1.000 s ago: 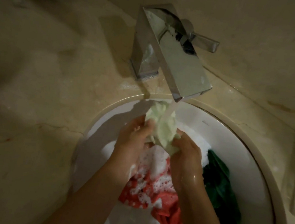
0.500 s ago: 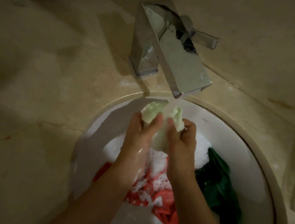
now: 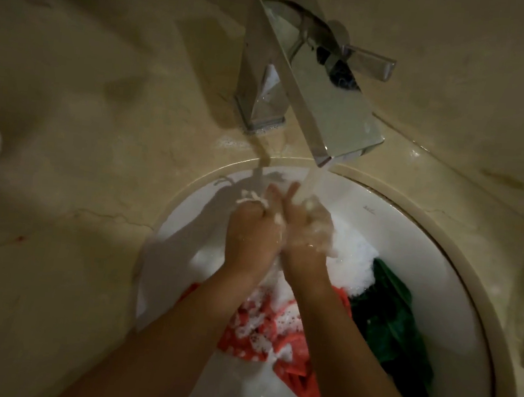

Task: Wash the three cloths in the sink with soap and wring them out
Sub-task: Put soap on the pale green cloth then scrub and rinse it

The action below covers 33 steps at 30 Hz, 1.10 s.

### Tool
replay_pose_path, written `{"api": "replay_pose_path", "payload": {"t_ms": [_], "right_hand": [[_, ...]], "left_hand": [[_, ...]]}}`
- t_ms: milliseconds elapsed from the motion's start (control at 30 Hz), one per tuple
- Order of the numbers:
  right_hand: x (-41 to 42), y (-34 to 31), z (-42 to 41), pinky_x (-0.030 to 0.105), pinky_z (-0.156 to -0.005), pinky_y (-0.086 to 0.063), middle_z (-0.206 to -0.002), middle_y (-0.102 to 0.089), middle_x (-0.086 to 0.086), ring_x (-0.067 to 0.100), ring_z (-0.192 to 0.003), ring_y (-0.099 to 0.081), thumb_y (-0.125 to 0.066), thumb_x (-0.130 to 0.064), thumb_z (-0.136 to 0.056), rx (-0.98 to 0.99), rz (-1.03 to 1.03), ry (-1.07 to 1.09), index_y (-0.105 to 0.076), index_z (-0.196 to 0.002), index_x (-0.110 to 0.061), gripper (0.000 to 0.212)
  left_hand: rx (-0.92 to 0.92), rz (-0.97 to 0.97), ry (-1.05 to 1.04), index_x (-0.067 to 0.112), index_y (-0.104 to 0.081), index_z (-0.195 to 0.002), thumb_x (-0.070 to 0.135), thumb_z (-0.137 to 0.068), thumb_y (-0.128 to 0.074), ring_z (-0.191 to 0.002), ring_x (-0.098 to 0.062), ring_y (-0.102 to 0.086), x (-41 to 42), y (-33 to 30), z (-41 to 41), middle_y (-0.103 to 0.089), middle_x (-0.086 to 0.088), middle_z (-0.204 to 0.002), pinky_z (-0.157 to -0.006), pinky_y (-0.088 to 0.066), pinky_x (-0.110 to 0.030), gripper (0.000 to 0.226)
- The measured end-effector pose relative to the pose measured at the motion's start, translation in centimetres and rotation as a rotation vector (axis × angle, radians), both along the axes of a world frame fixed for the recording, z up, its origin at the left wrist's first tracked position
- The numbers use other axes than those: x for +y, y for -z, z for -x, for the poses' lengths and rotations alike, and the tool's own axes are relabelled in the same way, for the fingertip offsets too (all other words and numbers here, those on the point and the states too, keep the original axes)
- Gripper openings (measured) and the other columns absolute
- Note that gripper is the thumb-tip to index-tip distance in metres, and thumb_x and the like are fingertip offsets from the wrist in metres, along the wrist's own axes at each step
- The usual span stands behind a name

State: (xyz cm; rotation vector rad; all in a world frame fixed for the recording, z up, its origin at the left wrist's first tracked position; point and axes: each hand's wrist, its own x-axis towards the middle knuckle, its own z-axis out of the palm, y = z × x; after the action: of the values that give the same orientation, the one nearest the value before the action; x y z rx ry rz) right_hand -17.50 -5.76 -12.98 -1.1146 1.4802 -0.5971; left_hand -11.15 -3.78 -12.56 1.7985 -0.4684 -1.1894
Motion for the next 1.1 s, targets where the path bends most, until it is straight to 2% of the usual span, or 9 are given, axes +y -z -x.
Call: {"api": "replay_pose_path", "payload": {"t_ms": [67,133,300,600,733,833,933,1033,1100], "right_hand": [[-0.4,-0.4,-0.2,0.014,-0.06,-0.045,-0.066,-0.063,-0.001,0.012,-0.065,-0.06,-0.052,-0.011,-0.097,0.008,0.008,0.122,-0.066,-0.067,-0.026,0.036],[-0.6,-1.3,-0.3,0.025,-0.061,-0.05,-0.056,-0.066,-0.004,0.012,-0.062,-0.064,-0.056,-0.022,-0.095,0.007,-0.029,0.213,-0.068,-0.054,-0.028,0.043],[-0.8,-3.6,2.0,0.035,-0.08,-0.053,-0.073,-0.064,-0.01,0.015,-0.075,-0.063,-0.052,-0.046,-0.095,-0.075,-0.056,0.382,-0.057,-0.077,-0.028,0.025],[3.6,-3.1,4.3,0.024,-0.054,-0.051,-0.079,-0.063,-0.006,0.011,-0.07,-0.06,-0.051,0.006,-0.091,-0.101,0.262,0.391,-0.056,-0.082,-0.013,0.021],[4.9,-2.3,3.9,0.022,-0.057,-0.048,-0.067,-0.063,-0.008,0.006,-0.065,-0.058,-0.036,0.02,-0.077,-0.241,0.26,0.387,-0.056,-0.063,-0.016,0.043],[4.1,-2.4,3.0,0.026,-0.067,-0.051,-0.084,-0.065,-0.006,0.008,-0.08,-0.06,-0.039,0.0,-0.068,-0.301,0.293,0.38,-0.062,-0.082,-0.014,0.03],[3.3,-1.1,1.9,0.035,-0.082,-0.056,-0.106,-0.066,-0.009,0.013,-0.1,-0.064,-0.05,-0.038,-0.084,-0.269,0.116,0.355,-0.066,-0.102,-0.034,0.025],[3.2,0.1,0.7,0.007,-0.076,-0.047,-0.098,-0.066,-0.01,-0.005,-0.097,-0.063,-0.048,-0.039,-0.099,-0.081,0.13,0.161,-0.062,-0.109,-0.025,0.023],[2.7,0.4,0.4,-0.002,-0.065,-0.038,-0.084,-0.057,-0.015,-0.022,-0.078,-0.054,-0.047,-0.025,-0.102,0.046,0.222,0.129,-0.059,-0.1,-0.018,0.015]], "left_hand": [[0.123,-0.037,-0.005,-0.002,-0.061,-0.115,0.018,-0.101,-0.047,-0.067,-0.009,-0.047,-0.3,0.0,0.0,-0.056,-0.004,-0.08,-0.058,-0.048,-0.013,0.028],[0.26,-0.084,0.001,0.015,-0.061,-0.098,0.029,-0.102,-0.046,-0.066,-0.004,-0.047,-0.5,-0.9,0.0,-0.05,0.007,-0.077,-0.059,-0.045,-0.014,0.021],[0.442,-0.01,-0.04,0.024,-0.065,-0.089,0.051,-0.076,-0.068,-0.1,-0.029,-0.065,0.6,-1.6,-0.7,-0.069,-0.004,-0.094,-0.097,-0.05,-0.052,0.03],[0.909,0.116,-0.301,0.009,-0.059,-0.119,-0.005,-0.089,-0.043,-0.09,-0.034,-0.067,1.5,-1.0,-1.0,-0.067,-0.02,-0.108,-0.079,-0.056,-0.047,0.037],[0.837,0.128,-0.294,0.009,-0.067,-0.102,-0.005,-0.087,-0.038,-0.072,-0.026,-0.069,1.6,-0.9,-0.4,-0.07,-0.013,-0.086,-0.063,-0.057,-0.035,0.035],[0.816,0.041,-0.314,0.002,-0.065,-0.106,0.018,-0.098,-0.04,-0.066,-0.026,-0.066,2.1,-1.3,0.4,-0.069,-0.014,-0.082,-0.054,-0.053,-0.029,0.031],[0.732,0.06,-0.241,0.012,-0.066,-0.114,0.045,-0.094,-0.049,-0.084,-0.015,-0.07,2.5,-2.0,1.2,-0.075,-0.006,-0.097,-0.072,-0.053,-0.03,0.042],[0.27,0.13,-0.013,0.02,-0.06,-0.11,0.053,-0.094,-0.048,-0.085,0.013,-0.059,2.0,-0.9,2.7,-0.061,0.019,-0.093,-0.074,-0.043,-0.004,0.038],[0.096,0.157,-0.078,0.022,-0.058,-0.116,0.068,-0.088,-0.045,-0.091,0.005,-0.061,1.6,-0.7,2.7,-0.059,0.02,-0.091,-0.074,-0.041,-0.004,0.055]]}}
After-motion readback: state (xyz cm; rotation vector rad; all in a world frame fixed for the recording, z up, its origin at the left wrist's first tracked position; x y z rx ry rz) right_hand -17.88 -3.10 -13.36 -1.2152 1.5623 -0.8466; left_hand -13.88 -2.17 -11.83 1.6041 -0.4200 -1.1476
